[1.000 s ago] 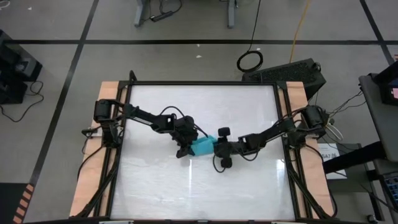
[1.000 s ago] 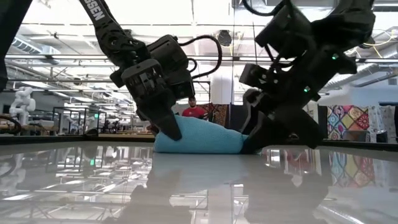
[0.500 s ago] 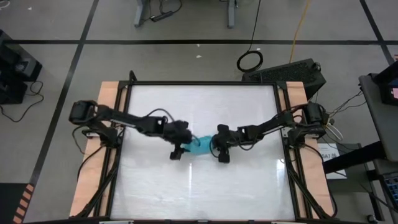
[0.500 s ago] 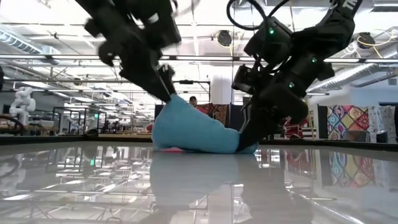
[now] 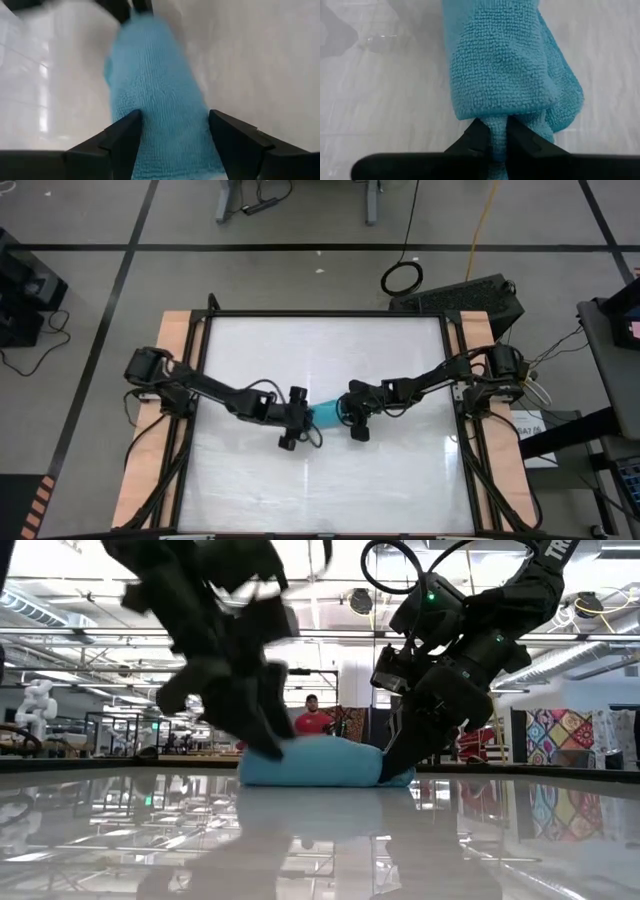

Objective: Roll towel
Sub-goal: Roll the blue towel, then return to Home Position

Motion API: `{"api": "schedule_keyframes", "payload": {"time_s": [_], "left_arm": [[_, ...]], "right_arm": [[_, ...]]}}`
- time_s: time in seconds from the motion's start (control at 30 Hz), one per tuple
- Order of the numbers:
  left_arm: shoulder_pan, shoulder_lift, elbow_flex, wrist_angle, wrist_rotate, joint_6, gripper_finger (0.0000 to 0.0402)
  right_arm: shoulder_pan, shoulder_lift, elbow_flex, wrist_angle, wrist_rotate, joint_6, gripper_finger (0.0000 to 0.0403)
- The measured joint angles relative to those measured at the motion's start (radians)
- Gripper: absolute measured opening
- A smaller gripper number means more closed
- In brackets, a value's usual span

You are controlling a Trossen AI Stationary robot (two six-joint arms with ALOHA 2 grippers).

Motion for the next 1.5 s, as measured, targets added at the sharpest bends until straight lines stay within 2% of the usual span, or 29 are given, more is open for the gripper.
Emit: {"api": "schedule_keyframes", "payload": {"time_s": [0.17, 0.43, 0.57, 0.87, 1.0, 1.17, 1.3, 1.5], "left_arm": [[0.057, 0.082, 0.002, 0.005, 0.189, -0.113, 0.0240], [0.089, 0.095, 0.003, 0.010, 0.227, -0.144, 0.0240], [0.091, 0.046, 0.005, -0.012, 0.227, -0.146, 0.0240], [0.091, -0.141, 0.005, -0.087, 0.250, -0.169, 0.0240], [0.091, -0.220, 0.005, -0.165, 0.185, -0.167, 0.0240], [0.066, -0.336, -0.042, -0.184, 0.062, -0.166, 0.0240], [0.054, -0.450, -0.129, -0.118, -0.013, -0.168, 0.0240], [0.053, -0.613, -0.332, 0.108, -0.021, -0.196, 0.0240]], "right_arm": [[0.000, 0.000, 0.000, -0.001, 0.002, 0.022, 0.0031], [0.001, -0.016, -0.001, -0.013, 0.002, 0.015, 0.0040], [0.007, -0.103, -0.007, -0.114, -0.002, -0.010, 0.0082], [0.040, -0.436, -0.006, -0.369, 0.003, -0.055, 0.0208], [0.061, -0.568, -0.004, -0.466, 0.009, -0.064, 0.0230], [0.099, -0.702, -0.006, -0.535, 0.012, -0.084, 0.0228], [0.125, -0.802, -0.040, -0.527, 0.033, -0.101, 0.0214], [0.135, -0.973, -0.184, -0.488, 0.043, -0.084, 0.0198]]}}
